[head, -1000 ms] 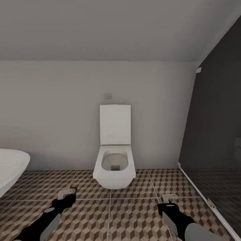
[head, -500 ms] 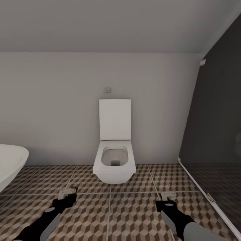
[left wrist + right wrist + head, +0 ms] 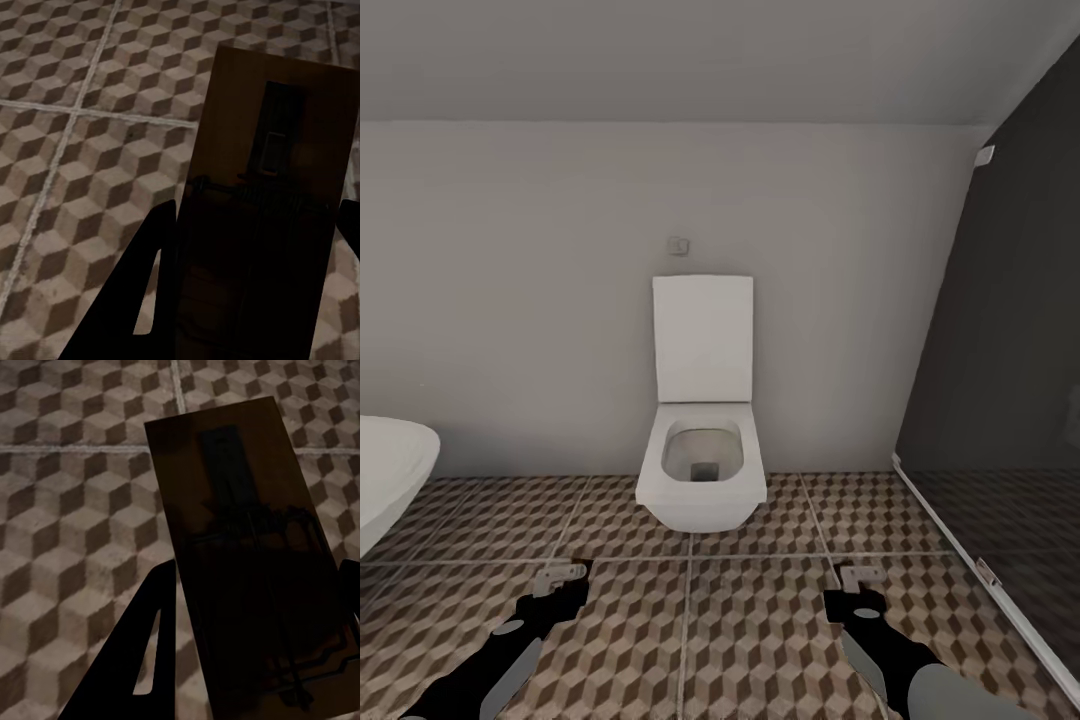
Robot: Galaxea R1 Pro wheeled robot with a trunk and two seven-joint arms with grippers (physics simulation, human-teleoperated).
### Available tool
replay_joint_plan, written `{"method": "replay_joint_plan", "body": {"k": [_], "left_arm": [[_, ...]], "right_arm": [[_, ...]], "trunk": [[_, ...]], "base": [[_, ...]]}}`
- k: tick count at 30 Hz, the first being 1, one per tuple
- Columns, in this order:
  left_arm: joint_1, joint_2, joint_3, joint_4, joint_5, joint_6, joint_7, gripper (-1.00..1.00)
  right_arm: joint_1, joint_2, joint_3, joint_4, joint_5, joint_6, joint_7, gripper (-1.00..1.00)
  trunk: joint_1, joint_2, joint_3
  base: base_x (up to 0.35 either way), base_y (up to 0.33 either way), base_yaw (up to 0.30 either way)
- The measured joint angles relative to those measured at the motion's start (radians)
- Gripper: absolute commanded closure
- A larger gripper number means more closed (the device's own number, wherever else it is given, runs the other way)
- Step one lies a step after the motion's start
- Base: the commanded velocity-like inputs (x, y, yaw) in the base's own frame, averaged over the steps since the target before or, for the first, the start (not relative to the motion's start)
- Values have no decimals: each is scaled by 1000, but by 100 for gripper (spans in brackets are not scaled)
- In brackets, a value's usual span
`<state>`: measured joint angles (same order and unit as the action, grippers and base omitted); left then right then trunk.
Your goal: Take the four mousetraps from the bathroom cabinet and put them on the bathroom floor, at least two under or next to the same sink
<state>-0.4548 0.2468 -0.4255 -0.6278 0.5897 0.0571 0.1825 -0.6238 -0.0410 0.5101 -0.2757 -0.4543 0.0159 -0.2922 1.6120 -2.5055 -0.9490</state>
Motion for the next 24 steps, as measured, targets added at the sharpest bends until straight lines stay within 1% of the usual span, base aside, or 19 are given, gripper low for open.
{"method": "replay_joint_plan", "body": {"k": [14, 24], "left_arm": [[0, 0, 2, -11, -5, -2, 0, 100], [0, 0, 8, -21, -5, -5, 2, 100]], "right_arm": [[0, 1, 5, 0, 7, -52, -2, 100], [0, 2, 6, -9, 7, -50, -13, 100]], "trunk": [[6, -3, -54], [6, -3, -54]], "base": [[0, 0, 0], [0, 0, 0]]}}
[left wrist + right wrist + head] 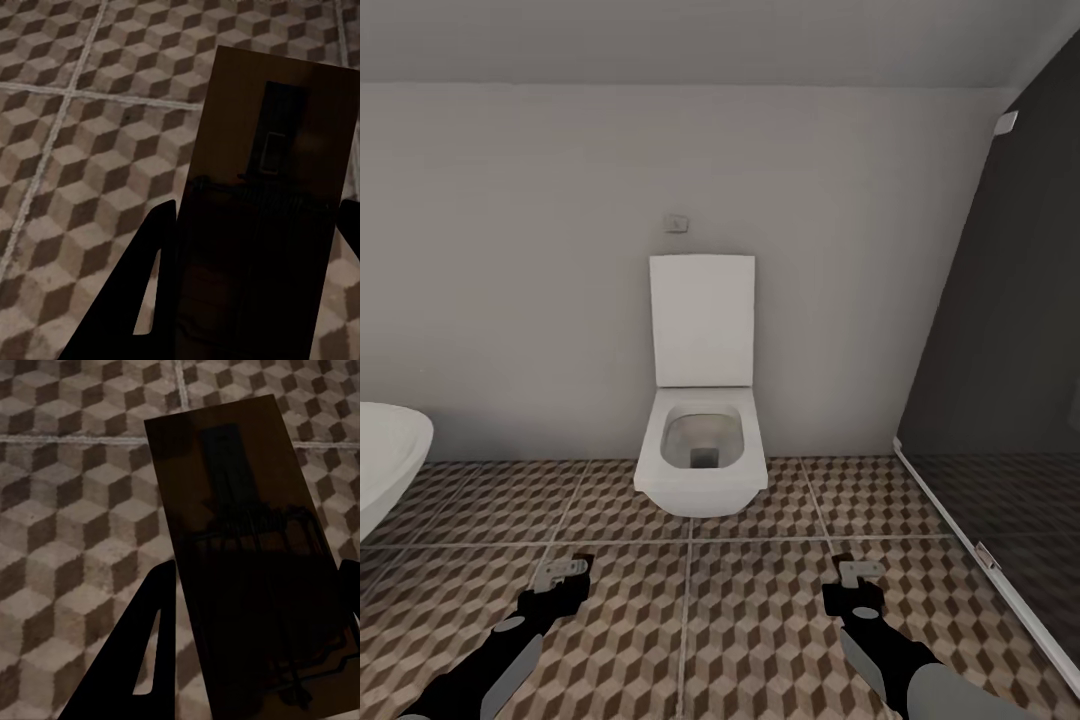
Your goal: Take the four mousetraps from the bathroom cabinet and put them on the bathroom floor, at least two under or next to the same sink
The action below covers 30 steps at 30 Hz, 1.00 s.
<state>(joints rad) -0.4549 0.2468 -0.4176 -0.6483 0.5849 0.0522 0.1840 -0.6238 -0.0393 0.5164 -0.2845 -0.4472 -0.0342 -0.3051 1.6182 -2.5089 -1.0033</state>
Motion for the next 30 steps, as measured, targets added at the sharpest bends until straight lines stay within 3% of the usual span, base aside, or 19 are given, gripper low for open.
{"method": "replay_joint_plan", "body": {"k": [9, 12, 21, 30], "left_arm": [[0, 0, 1, -2, 0, -8, 1, 100], [0, -12, 0, -2, -9, -12, 13, 100], [0, -15, 0, -2, -10, -11, 14, 100], [0, -16, 1, -1, -4, -10, 14, 100]], "right_arm": [[0, 0, -1, 0, -2, 2, -2, 100], [0, 0, -1, 0, -1, 2, -2, 100], [0, -1, -1, 0, -2, 2, -2, 100], [0, -4, -4, 0, -2, 2, -1, 100]], "trunk": [[0, 0, 0], [0, 0, 0], [0, 0, 0], [0, 0, 0]], "base": [[0, 0, 0], [177, 118, 0], [254, 163, 0], [62, 28, 0]]}}
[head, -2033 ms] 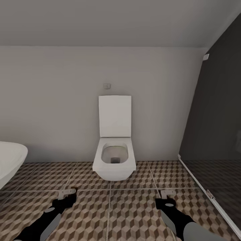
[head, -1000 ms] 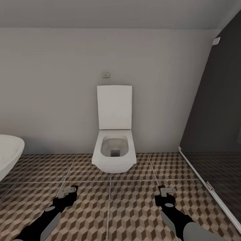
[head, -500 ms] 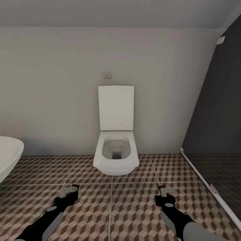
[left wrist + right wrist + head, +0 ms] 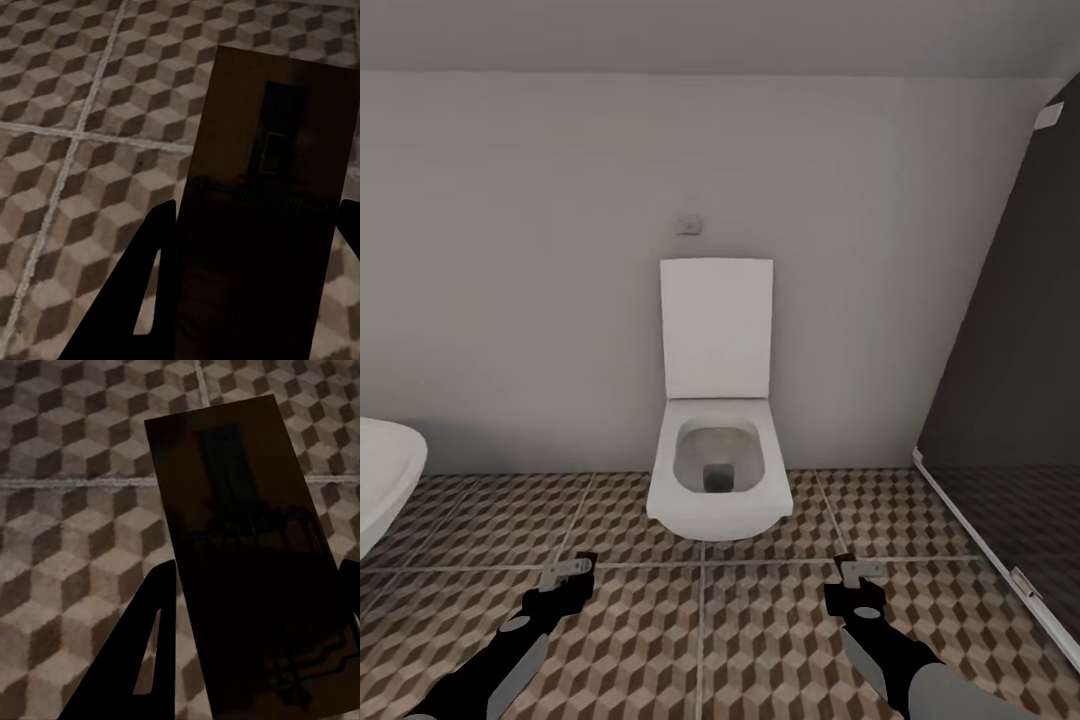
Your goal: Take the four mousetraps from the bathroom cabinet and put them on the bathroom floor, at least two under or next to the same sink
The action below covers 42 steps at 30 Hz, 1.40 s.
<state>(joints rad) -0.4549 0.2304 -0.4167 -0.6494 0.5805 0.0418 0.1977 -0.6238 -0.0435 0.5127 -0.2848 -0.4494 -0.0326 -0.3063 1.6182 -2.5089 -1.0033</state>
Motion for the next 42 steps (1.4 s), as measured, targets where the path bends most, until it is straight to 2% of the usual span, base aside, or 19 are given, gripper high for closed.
{"method": "replay_joint_plan", "body": {"k": [14, 35, 42], "left_arm": [[0, -2, -1, 3, 3, -1, 2, 100], [0, -4, 0, 1, 6, 12, 2, 100], [0, -4, -1, -2, 6, 11, 1, 100]], "right_arm": [[0, -1, 0, 0, 0, -1, 0, 100], [0, -5, 0, 0, 0, -3, 0, 100], [0, -5, -2, 0, 0, -1, 0, 100]], "trunk": [[0, 0, 0], [0, 0, 0], [3, -2, -27]], "base": [[245, 1, 0], [9, 0, 0], [0, 0, 0]]}}
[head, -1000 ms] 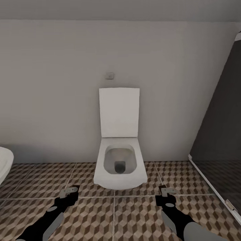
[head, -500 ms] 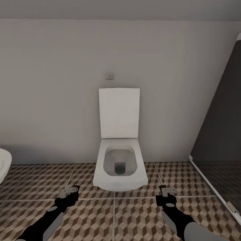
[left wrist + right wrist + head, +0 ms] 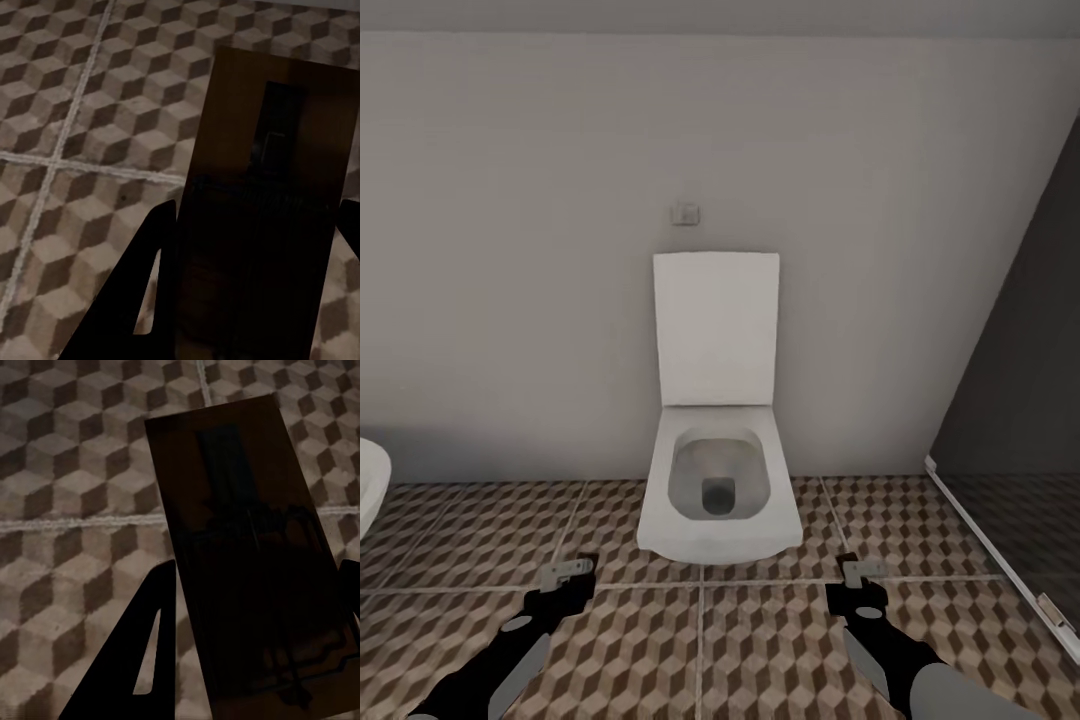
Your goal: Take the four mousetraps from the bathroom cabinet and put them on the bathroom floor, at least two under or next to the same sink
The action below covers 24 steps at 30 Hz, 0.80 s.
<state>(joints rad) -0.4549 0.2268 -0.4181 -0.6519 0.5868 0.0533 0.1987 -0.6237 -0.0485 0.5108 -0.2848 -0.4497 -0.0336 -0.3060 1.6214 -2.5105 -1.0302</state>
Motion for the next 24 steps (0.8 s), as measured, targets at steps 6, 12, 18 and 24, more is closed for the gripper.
{"method": "replay_joint_plan", "body": {"k": [6, 12, 18, 24], "left_arm": [[0, 1, 0, -1, -1, -7, 0, 100], [0, 1, 0, -1, -1, -5, 0, 100], [0, 0, 0, 2, -1, -6, -1, 100], [0, 0, 0, 4, -1, -13, -4, 100]], "right_arm": [[0, 0, 0, 0, 0, 1, 0, 100], [0, 0, 0, 0, 0, 1, 0, 100], [0, 0, 0, 0, 0, 2, 0, 100], [0, -2, 0, -41, -7, 146, 6, 100]], "trunk": [[3, -1, -23], [5, -3, -46], [8, -4, -70], [11, -6, -93]], "base": [[0, 0, 0], [0, 0, 0], [0, 0, 0], [0, 0, 0]]}}
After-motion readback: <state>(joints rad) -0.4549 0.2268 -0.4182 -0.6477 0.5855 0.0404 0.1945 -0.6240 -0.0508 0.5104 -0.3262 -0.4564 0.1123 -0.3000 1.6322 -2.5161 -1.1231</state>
